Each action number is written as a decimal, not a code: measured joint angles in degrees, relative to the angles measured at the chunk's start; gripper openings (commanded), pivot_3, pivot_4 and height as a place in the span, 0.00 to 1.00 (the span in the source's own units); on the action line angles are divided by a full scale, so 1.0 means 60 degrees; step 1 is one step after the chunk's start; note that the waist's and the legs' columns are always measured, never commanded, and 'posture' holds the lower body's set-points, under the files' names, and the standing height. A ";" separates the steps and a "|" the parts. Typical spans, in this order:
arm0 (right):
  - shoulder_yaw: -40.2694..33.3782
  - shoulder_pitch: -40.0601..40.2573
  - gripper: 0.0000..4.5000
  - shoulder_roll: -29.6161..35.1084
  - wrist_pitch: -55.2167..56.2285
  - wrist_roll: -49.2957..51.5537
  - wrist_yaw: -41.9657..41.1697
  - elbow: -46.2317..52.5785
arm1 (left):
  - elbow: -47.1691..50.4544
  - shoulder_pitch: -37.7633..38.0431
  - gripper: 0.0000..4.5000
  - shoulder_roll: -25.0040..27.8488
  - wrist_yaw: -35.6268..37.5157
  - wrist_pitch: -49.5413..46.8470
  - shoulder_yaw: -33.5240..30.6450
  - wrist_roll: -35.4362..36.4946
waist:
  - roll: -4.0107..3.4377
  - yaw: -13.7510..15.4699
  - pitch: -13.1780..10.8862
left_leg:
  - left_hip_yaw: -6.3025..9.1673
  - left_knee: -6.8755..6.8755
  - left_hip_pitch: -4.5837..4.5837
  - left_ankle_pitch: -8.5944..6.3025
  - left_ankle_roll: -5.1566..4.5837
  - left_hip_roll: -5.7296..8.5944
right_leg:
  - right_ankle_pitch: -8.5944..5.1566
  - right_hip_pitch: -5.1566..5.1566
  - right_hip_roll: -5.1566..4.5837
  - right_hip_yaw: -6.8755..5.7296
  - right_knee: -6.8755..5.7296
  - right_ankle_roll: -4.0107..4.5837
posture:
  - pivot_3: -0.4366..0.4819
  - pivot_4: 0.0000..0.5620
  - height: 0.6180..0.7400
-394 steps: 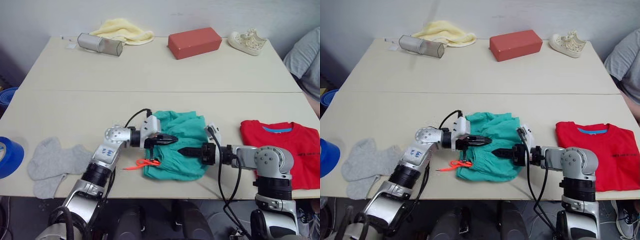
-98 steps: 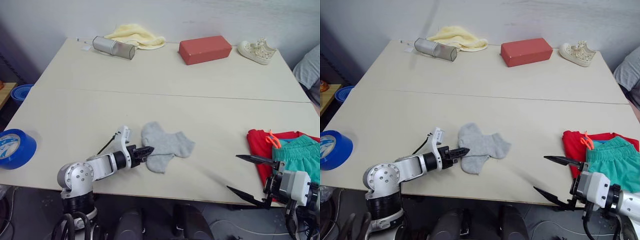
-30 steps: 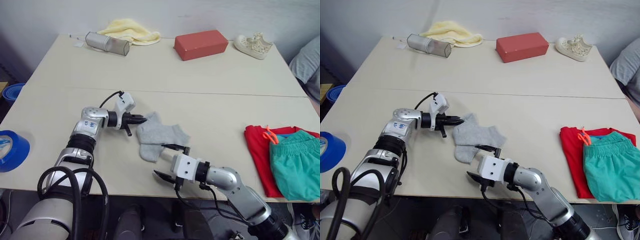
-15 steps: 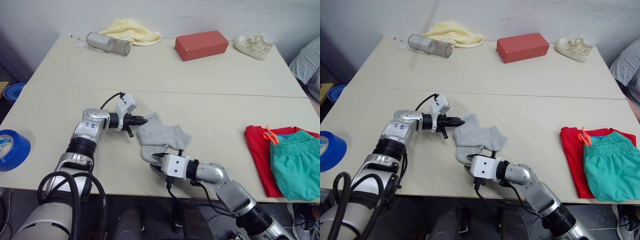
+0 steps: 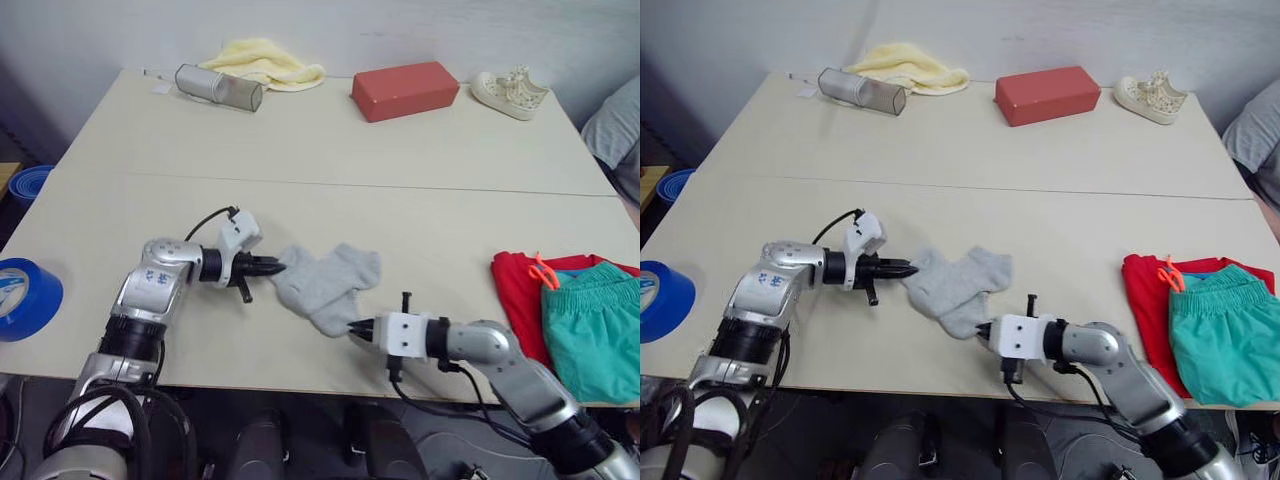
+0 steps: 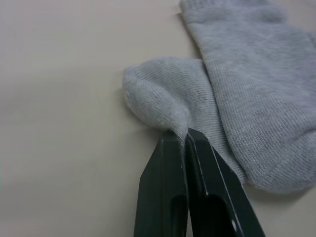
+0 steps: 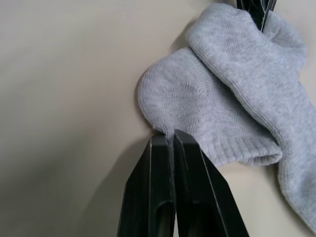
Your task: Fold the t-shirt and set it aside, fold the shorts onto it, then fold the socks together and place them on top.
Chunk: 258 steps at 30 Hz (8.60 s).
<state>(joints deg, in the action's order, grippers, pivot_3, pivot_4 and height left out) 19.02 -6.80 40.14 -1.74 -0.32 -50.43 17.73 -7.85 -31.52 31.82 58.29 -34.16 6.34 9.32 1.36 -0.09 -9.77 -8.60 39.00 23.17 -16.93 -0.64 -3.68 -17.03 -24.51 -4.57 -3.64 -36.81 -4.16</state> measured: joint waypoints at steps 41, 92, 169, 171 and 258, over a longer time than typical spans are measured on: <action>-0.3245 -0.0759 1.00 0.2350 -0.5950 0.6424 -0.2182 -0.0792 | 0.4106 0.2274 1.00 0.1205 -0.1637 -0.8690 -0.2316 0.5924 | -0.0019 -0.0020 -0.0006 | 0.0026 -0.0008 -0.0044 -0.0031 -0.0014 -0.0007 | -0.0021 0.0028 -0.0079 0.0074 -0.0016 0.0040 | 0.48 0.27 1.00; -0.4957 -0.2500 0.01 -0.1136 -0.8830 0.6370 0.1485 -0.0877 | 0.3879 0.2209 0.00 -0.1045 -0.6712 -0.8938 -0.2576 0.9431 | -0.0078 -0.0040 0.0048 | 0.0044 -0.0181 -0.0127 -0.0015 0.0012 0.0104 | 0.0012 0.0141 -0.0178 0.0021 0.0166 -0.0021 | 0.48 0.27 1.00; -0.4724 -0.0608 0.00 -0.1494 -0.9081 0.7632 0.2827 0.0952 | 0.2746 0.0507 0.80 0.0008 -0.5828 -0.8946 -0.1231 0.8739 | -0.0051 -0.0005 -0.0033 | 0.0054 -0.0310 -0.0117 0.0019 0.0007 0.0134 | 0.0003 0.0118 -0.0205 0.0005 0.0239 -0.0007 | 0.48 0.27 1.00; -0.4724 -0.0635 0.00 -0.1501 -0.9081 0.7660 0.2841 0.0952 | 0.2744 0.0482 0.80 -0.0231 -0.5786 -0.8935 -0.1130 0.8633 | -0.0051 -0.0003 -0.0033 | 0.0053 -0.0311 -0.0117 0.0020 0.0003 0.0135 | 0.0003 0.0119 -0.0206 0.0006 0.0241 -0.0007 | 0.48 0.27 1.00; -0.4725 0.3568 0.84 0.0304 -0.7073 0.8588 0.2942 0.3530 | 0.2288 0.1011 0.72 0.1844 0.0950 -0.4617 0.0319 0.3706 | -0.0021 -0.0015 -0.0087 | 0.0059 -0.0162 0.0012 0.0015 -0.0125 0.0134 | 0.0018 0.0024 -0.0203 0.0015 0.0139 -0.0052 | 0.48 0.27 1.00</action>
<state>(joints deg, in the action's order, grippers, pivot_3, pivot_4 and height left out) -9.33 14.61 41.96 -44.18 51.21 -32.78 38.91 5.88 -25.45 42.88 63.99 -61.86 8.26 31.56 1.24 -0.18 -10.29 -8.25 38.03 23.24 -16.83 -1.39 -2.88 -16.92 -24.37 -5.79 -3.55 -35.98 -4.48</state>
